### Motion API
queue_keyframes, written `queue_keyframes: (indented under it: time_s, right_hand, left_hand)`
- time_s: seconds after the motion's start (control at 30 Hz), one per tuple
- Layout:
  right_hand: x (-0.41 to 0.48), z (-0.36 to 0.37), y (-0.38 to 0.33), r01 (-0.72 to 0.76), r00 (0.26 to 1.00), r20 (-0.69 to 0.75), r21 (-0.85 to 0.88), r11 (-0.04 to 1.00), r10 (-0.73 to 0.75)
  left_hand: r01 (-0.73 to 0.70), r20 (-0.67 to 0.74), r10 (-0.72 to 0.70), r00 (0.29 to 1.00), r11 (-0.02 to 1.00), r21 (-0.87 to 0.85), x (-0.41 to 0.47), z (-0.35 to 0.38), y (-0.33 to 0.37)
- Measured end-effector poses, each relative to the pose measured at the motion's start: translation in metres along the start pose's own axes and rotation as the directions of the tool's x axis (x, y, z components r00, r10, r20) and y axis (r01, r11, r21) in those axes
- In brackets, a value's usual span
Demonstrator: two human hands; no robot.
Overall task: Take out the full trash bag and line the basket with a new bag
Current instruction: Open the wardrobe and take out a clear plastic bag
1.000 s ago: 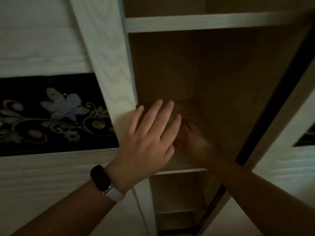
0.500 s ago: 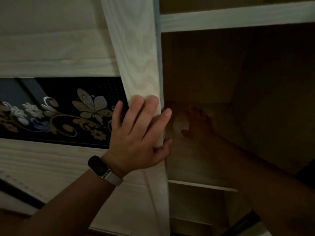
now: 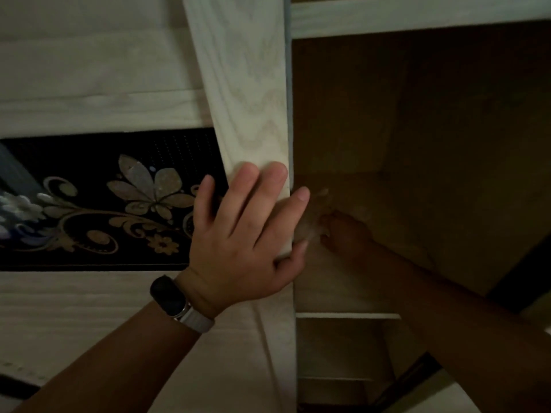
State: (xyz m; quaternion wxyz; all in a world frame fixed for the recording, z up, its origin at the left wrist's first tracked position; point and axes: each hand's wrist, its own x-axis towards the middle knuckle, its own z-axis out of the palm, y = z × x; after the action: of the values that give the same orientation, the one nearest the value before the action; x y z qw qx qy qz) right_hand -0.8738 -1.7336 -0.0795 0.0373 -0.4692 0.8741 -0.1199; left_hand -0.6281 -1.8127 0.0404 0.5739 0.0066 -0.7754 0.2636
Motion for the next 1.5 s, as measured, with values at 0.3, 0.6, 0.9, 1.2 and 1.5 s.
queue_keyframes:
  time_s: [0.3, 0.6, 0.9, 1.2, 1.5]
  right_hand:
    - [-0.078, -0.003, -0.015, -0.083, 0.992, -0.092, 0.029, 0.996, 0.085]
    - [-0.145, 0.004, -0.009, -0.070, 0.984, -0.154, 0.137, 0.988, 0.091]
    - [-0.194, 0.008, -0.001, -0.077, 0.970, -0.207, 0.242, 0.967, 0.129]
    - [-0.242, 0.013, 0.016, -0.119, 0.974, -0.154, 0.282, 0.952, 0.167]
    - [-0.297, 0.016, 0.029, -0.061, 0.963, -0.209, 0.438, 0.897, 0.167]
  left_hand:
    - [0.027, 0.036, -0.023, 0.999, 0.995, -0.099, 0.001, -0.011, 0.005]
    - [0.089, 0.223, -0.051, 0.973, 0.982, -0.164, -0.017, -0.032, 0.037]
    - [0.305, 0.701, 0.099, 0.706, 0.851, -0.428, -0.090, -0.016, 0.135]
    - [0.824, 0.894, -0.042, 0.447, 0.410, -0.392, -0.088, 0.000, 0.173]
    - [0.994, 0.993, -0.080, 0.088, 0.074, -0.083, -0.061, -0.012, 0.210]
